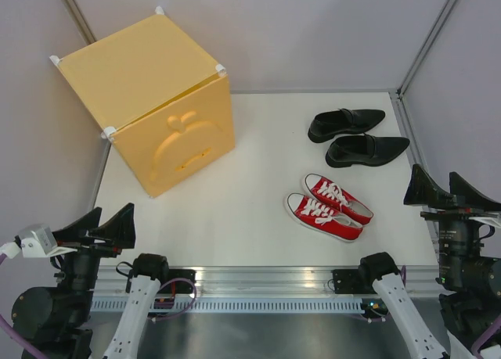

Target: Place and organize the shoes in the shoe cabinet

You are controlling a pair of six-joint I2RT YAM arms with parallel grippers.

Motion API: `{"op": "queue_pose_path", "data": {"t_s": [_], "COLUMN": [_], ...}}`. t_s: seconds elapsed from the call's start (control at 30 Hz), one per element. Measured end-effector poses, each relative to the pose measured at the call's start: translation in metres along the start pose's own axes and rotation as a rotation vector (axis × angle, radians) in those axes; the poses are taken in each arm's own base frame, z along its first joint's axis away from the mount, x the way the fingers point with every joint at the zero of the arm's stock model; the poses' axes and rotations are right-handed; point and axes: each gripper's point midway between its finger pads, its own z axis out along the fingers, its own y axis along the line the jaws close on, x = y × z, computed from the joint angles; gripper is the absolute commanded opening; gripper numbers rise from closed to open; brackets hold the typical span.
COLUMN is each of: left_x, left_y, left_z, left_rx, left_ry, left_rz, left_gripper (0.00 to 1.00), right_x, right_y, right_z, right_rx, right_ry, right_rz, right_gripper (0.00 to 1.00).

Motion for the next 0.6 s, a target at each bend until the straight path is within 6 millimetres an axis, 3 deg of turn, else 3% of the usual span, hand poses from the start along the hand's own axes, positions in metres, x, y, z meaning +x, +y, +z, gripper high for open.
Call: {"op": "queue_pose_path", "data": {"t_s": [0.33, 0.43, 0.6], "left_x": [0.008, 0.016, 0.033], "left_y": [0.001, 0.001, 0.001], "left_z": [0.004, 0.006, 0.016], "left_rx": [-0.001, 0.003, 0.010], "left_ry": [0.025, 0.051, 0.113], "left_rz": [-0.004, -0.003, -0.007], "left_gripper": [1.00, 1.00, 1.00], "right_x": [0.013, 0.033, 0.082], "right_y": [0.004, 0.006, 0.012], "right_z": [0.008, 0.020, 0.041], "right_rx": [-0.010, -0.006, -0.015], "right_ry": [0.053, 0.129, 0.313], "right_rz": [-0.018, -0.043, -0.094], "right_gripper": [0.98, 0.98, 0.98]}}
